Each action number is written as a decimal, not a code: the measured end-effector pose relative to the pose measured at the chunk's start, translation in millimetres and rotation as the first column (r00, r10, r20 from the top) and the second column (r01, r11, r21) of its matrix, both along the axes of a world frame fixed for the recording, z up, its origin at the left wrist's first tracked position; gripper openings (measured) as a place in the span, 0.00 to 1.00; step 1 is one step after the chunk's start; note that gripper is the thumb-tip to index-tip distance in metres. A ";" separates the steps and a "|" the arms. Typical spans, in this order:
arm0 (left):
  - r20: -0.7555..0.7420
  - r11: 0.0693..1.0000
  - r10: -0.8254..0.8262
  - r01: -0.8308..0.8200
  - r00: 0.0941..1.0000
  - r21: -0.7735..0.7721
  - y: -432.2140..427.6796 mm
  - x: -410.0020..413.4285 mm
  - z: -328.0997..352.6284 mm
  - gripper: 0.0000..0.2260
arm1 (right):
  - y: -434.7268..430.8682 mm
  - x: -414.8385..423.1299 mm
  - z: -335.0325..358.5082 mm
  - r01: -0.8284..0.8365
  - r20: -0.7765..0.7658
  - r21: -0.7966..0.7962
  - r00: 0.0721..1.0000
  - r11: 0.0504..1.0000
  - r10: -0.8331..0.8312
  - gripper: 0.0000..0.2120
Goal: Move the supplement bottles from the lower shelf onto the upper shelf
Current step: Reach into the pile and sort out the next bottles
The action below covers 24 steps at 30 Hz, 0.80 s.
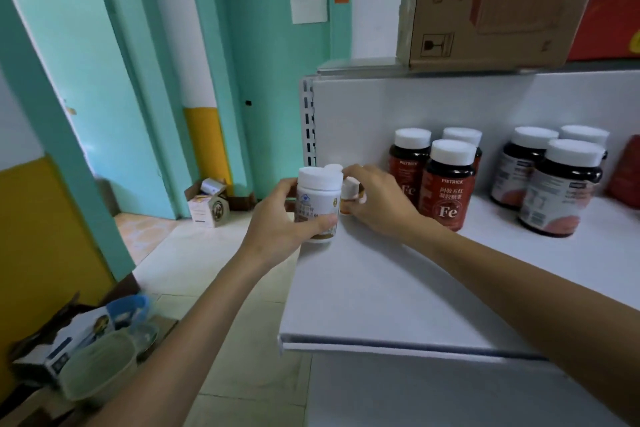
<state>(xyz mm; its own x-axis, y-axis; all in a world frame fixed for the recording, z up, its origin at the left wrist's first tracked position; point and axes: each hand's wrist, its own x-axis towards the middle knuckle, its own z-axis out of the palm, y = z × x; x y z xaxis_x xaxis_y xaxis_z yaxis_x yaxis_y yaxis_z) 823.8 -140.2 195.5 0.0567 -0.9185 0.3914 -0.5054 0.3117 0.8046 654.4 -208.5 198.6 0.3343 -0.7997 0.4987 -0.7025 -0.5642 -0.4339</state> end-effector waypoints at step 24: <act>-0.005 0.765 -0.641 0.638 0.768 -0.082 109.0 -370.6 11.3 0.20 | 228.1 -347.7 22.1 0.215 0.507 0.080 0.832 0.973 -0.225 0.11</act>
<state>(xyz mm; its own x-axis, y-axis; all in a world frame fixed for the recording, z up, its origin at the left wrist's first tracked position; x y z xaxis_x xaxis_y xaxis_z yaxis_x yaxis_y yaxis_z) 453.2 -31.2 206.7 -0.5208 -0.7161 0.4647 -0.1441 0.6103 0.7789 306.7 19.6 220.7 -0.1491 -0.8326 0.5334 -0.4835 -0.4092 -0.7738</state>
